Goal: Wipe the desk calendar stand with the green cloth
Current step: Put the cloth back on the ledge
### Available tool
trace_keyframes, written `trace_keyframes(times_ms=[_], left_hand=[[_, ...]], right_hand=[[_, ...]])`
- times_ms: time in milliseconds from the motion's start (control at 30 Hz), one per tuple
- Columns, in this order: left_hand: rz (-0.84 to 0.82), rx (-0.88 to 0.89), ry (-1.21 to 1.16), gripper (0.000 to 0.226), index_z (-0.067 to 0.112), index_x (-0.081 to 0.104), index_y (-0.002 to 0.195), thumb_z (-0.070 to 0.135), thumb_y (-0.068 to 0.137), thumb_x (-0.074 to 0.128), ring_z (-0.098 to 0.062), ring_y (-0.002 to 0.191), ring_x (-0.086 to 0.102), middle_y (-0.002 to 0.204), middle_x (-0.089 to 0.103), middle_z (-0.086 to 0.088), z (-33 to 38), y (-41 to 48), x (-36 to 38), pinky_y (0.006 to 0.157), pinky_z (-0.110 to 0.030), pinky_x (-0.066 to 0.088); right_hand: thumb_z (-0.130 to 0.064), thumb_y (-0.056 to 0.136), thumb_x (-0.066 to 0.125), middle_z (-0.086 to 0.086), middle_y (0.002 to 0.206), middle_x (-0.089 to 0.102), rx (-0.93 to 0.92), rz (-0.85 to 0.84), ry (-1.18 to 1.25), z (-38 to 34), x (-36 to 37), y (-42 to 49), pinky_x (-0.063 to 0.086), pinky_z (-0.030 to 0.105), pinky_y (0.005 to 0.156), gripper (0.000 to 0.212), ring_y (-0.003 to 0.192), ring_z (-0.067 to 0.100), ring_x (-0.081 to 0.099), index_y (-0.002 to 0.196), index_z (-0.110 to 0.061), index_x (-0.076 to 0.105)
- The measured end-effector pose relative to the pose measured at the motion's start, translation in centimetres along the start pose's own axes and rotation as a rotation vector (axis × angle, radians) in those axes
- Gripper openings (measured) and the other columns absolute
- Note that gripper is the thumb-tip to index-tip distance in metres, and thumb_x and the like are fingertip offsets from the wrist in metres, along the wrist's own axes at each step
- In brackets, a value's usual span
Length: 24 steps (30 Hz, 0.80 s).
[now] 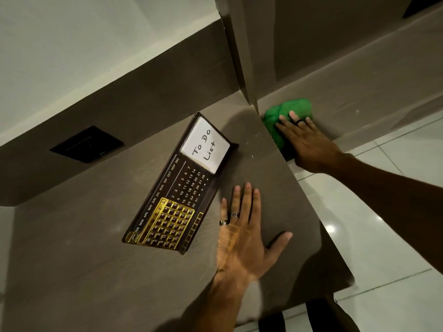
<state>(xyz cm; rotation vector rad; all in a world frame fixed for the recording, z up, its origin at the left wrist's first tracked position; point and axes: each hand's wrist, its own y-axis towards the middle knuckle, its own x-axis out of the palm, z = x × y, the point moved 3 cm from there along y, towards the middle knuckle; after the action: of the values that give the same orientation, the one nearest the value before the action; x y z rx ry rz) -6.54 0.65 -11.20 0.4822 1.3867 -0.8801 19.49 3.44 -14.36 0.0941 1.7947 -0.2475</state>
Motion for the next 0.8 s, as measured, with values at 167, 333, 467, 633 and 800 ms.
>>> trace_keyframes(times_ms=[167, 333, 467, 633, 800], left_hand=[[0.037, 0.002, -0.038, 0.094, 0.014, 0.003, 0.157, 0.079, 0.091, 0.020, -0.019, 0.152, -0.011, 0.166, -0.004, -0.004, -0.2, -0.4, -0.5, 0.122, -0.051, 0.003], [0.308, -0.097, -0.009, 0.088, 0.009, 0.019, 0.152, 0.059, 0.089, 0.054, -0.027, 0.152, 0.009, 0.163, 0.017, -0.011, -2.1, -2.7, -3.8, 0.121, -0.054, 0.015], [0.441, -0.202, 0.106, 0.108, 0.011, 0.025, 0.151, 0.040, 0.066, 0.087, -0.029, 0.149, 0.001, 0.161, 0.014, -0.012, -5.2, -4.8, -7.2, 0.121, -0.050, -0.006], [0.399, -0.209, 0.254, 0.113, 0.009, 0.028, 0.150, 0.031, 0.060, 0.092, -0.035, 0.147, 0.006, 0.160, 0.018, -0.020, -7.8, -6.4, -8.9, 0.116, -0.063, 0.008], [0.313, -0.305, 0.244, 0.120, 0.015, 0.014, 0.155, 0.033, 0.064, 0.090, -0.027, 0.148, -0.008, 0.160, 0.005, -0.015, -11.8, -7.3, -9.6, 0.115, -0.060, -0.002]], right_hand=[[-0.004, 0.078, 0.068, 0.015, 0.159, 0.023, 0.028, 0.144, 0.258, -0.1, -3.5, -0.5, 0.011, 0.050, 0.120, 0.082, 0.148, 0.031, 0.011, 0.149, -0.011, 0.027], [-0.019, 0.081, 0.069, 0.009, 0.150, 0.038, -0.009, 0.218, 0.499, -4.1, -6.0, -0.9, 0.033, 0.042, 0.106, 0.079, 0.135, 0.027, 0.036, 0.147, -0.029, 0.028], [-0.032, 0.079, 0.075, 0.002, 0.155, 0.033, -0.143, 0.145, 0.528, -9.5, -6.0, 0.2, 0.026, 0.029, 0.104, 0.091, 0.138, 0.017, 0.033, 0.151, -0.030, 0.020], [-0.036, 0.074, 0.080, 0.002, 0.146, 0.047, -0.162, 0.099, 0.615, -13.0, -5.5, 1.2, 0.034, 0.026, 0.101, 0.095, 0.128, 0.012, 0.044, 0.150, -0.026, 0.024], [-0.035, 0.076, 0.077, 0.000, 0.131, 0.059, -0.049, 0.170, 0.574, -13.7, -5.0, 0.4, 0.049, 0.045, 0.098, 0.075, 0.118, 0.014, 0.053, 0.140, -0.028, 0.039]])
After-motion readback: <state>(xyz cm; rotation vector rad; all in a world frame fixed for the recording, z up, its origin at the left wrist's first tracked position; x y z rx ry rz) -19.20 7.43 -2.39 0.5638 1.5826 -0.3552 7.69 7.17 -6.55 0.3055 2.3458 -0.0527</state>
